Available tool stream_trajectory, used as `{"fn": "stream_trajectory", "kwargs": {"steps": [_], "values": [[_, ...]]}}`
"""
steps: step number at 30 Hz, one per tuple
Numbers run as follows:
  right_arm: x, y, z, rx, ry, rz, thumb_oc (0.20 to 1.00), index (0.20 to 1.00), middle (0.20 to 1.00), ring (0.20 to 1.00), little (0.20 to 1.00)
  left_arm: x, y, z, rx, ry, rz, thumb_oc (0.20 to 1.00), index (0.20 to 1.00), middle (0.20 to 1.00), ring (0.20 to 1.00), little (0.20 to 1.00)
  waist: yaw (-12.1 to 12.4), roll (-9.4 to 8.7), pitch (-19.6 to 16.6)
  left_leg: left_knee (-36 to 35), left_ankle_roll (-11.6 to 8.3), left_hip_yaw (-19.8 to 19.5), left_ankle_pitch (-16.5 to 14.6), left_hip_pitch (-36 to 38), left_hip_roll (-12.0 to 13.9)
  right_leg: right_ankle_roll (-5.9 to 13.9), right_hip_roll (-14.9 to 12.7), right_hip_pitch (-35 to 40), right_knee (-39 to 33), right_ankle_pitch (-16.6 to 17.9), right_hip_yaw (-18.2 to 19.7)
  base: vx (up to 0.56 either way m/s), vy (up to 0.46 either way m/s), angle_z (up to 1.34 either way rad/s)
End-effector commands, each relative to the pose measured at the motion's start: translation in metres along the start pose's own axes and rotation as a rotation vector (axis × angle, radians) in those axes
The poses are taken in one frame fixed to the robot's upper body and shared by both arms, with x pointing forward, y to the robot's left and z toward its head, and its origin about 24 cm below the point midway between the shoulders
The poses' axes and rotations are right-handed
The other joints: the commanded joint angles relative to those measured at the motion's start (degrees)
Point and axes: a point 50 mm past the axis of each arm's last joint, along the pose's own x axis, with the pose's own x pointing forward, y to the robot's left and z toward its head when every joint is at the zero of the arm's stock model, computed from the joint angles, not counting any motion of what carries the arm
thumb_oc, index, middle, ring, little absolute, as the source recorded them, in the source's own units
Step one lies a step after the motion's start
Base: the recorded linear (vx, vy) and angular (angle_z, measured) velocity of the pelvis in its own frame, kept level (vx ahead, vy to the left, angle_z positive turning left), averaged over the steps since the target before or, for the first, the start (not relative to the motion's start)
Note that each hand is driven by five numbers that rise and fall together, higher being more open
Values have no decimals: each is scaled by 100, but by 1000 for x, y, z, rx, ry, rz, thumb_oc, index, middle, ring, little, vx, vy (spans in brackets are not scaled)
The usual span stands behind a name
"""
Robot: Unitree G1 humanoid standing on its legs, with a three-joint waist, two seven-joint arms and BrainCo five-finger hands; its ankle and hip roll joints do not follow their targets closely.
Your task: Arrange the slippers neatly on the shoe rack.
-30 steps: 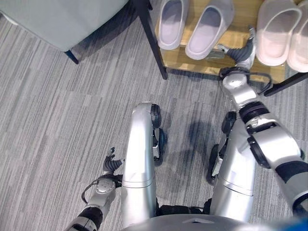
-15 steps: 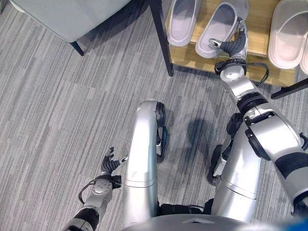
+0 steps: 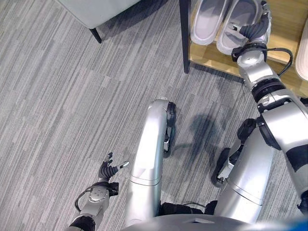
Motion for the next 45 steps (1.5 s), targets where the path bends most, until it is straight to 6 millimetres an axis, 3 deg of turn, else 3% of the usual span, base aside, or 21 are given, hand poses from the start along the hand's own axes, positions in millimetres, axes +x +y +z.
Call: {"fn": "stream_trajectory", "kwargs": {"steps": [1,10,13,16,17,19,21,22,25,27,28,30,31,33,36,40,41,42,43,44,45], "values": [[14,-17,40,51,-129,-77,1000,1000,1000,1000,1000,1,3,7,19,-44,-13,1000,1000,1000,1000,1000,167,158,-198,429,-10,-290,-703,444,106,-165,75,385,153,1341,864,14,2,6],[12,-32,57,259,-214,-149,1000,1000,1000,1000,1000,-2,4,-1,-25,-13,36,1000,1000,1000,1000,1000,71,105,-200,447,-24,-282,-644,444,42,-209,94,431,187,1310,882,-5,2,0],[7,-51,55,259,-324,-178,1000,1000,1000,1000,1000,-3,6,-1,-63,-16,54,1000,1000,1000,1000,1000,-65,-1,-202,397,-67,-364,-556,444,31,-200,70,465,128,1311,817,-35,-10,-3],[-8,-70,32,302,-366,-186,1000,1000,1000,1000,1000,-5,6,0,-88,-23,56,1000,1000,1000,1000,1000,-249,-125,-203,334,-107,-458,-484,444,34,-187,102,495,51,1349,731,-61,-39,-4],[-20,-69,19,411,-344,-131,1000,1000,1000,1000,1000,-5,5,0,-94,-22,50,1000,1000,1000,1000,1000,-321,-178,-204,266,-122,-495,-459,444,57,-144,133,513,-5,1389,705,-87,-60,-8],[-32,-74,7,431,-362,-75,1000,1000,1000,1000,1000,-5,7,-1,-103,-11,51,1000,1000,1000,1000,1000,-399,-253,-206,184,-155,-564,-371,444,63,-147,159,491,-125,1435,617,-93,-44,-17],[-76,-75,-23,455,-360,13,1000,1000,1000,1000,1000,-2,8,9,-137,-45,49,1000,1000,1000,1000,1000,-556,-361,-430,-381,-184,-664,-77,444,120,-137,105,469,-747,1544,245,-114,-14,-24],[-76,-75,-23,455,-360,13,1000,1000,1000,1000,1000,-2,8,9,-137,-44,49,1000,1000,1000,1000,1000,-555,-359,-434,-384,-184,-666,-75,444,119,-139,103,472,-752,1546,240,-138,29,-17],[-131,-75,-79,447,-205,100,1000,1000,1000,1000,1000,1,-3,16,-196,-75,14,1000,1000,1000,1000,1000,-726,-509,-1146,-1977,-240,-877,530,692,305,-52,15,718,-2359,1697,-535,-163,8,-3],[-146,-81,-99,359,-151,123,1000,1000,1000,1000,1000,1,-3,9,-199,-39,14,1000,1000,1000,1000,1000,-763,-597,-1229,-2488,-291,-976,786,1066,371,-101,-55,1065,-2892,1687,-863,-144,-60,-18],[-162,-86,-123,298,-64,138,1000,1000,1000,1000,1000,-2,-2,-9,-185,27,36,1000,1000,1000,1000,1000,-844,-716,-1413,-3382,-297,-958,969,1725,585,-64,-97,1634,-3673,1800,-1132,-160,-83,-18],[-175,-94,-150,169,31,132,1000,1000,1000,1000,1000,-4,-1,-25,-189,113,55,1000,1000,1000,1000,1000,-884,-792,-1512,-4130,-365,-977,1242,2259,734,-87,-116,2194,-4460,1840,-1417,-139,-89,9],[-186,-93,-172,85,123,156,1000,1000,1000,1000,1000,-5,0,-32,-164,157,71,1000,1000,1000,1000,1000,-921,-813,-1652,-5002,-376,-862,1464,2885,817,-54,-70,2717,-5302,2002,-1613,-126,-80,19],[-202,-99,-208,-31,275,142,1000,1000,1000,1000,1000,-9,0,-45,-117,214,68,1000,1000,1000,1000,1000,-926,-813,-1713,-5824,-393,-752,1801,3565,803,-8,9,3459,-6291,2232,-1891,-66,-37,10],[-272,-123,-294,-235,770,141,1000,1000,1000,1000,1000,-32,14,-88,49,454,83,1000,1000,1000,1000,1000,-949,-914,-2185,-8414,-562,-359,2645,5858,806,368,298,5715,-8780,3072,-2571,109,-103,7],[-350,-142,-329,-275,1173,169,1000,1000,1000,1000,1000,-44,20,-104,72,551,71,1000,1000,1000,1000,1000,-884,-912,-2466,-10010,-609,-149,3335,7148,742,523,472,7015,-10232,3692,-2906,99,-46,11],[-367,-148,-332,-291,1252,178,1000,1000,1000,1000,1000,-46,20,-106,72,565,63,1000,1000,1000,1000,1000,-869,-887,-2544,-10411,-626,-110,3479,7440,747,562,509,7266,-10557,3828,-2945,155,-21,9],[-398,-163,-335,-334,1391,188,1000,1000,1000,1000,1000,-50,18,-109,64,575,54,1000,1000,1000,1000,1000,-824,-813,-2676,-11044,-690,-102,3814,7986,741,629,588,7746,-11160,4025,-3029,135,-18,9],[-410,-169,-335,-326,1445,181,1000,1000,1000,1000,1000,-51,16,-110,57,576,46,1000,1000,1000,1000,1000,-823,-796,-2739,-11382,-677,-66,3809,8246,710,669,632,7944,-11419,4132,-3038,189,3,-3],[-450,-184,-331,-367,1595,214,1000,1000,1000,1000,1000,-53,1,-113,42,587,16,1000,1000,1000,1000,1000,-854,-704,-3072,-12328,-689,98,4059,8992,661,780,769,8544,-12274,4474,-3024,128,3,-8],[-457,-184,-330,-369,1617,228,1000,1000,1000,1000,1000,-52,-2,-112,41,588,6,1000,1000,1000,1000,1000,-869,-693,-3142,-12518,-708,152,4112,9135,644,813,816,8676,-12486,4532,-3005,96,4,-12]]}}
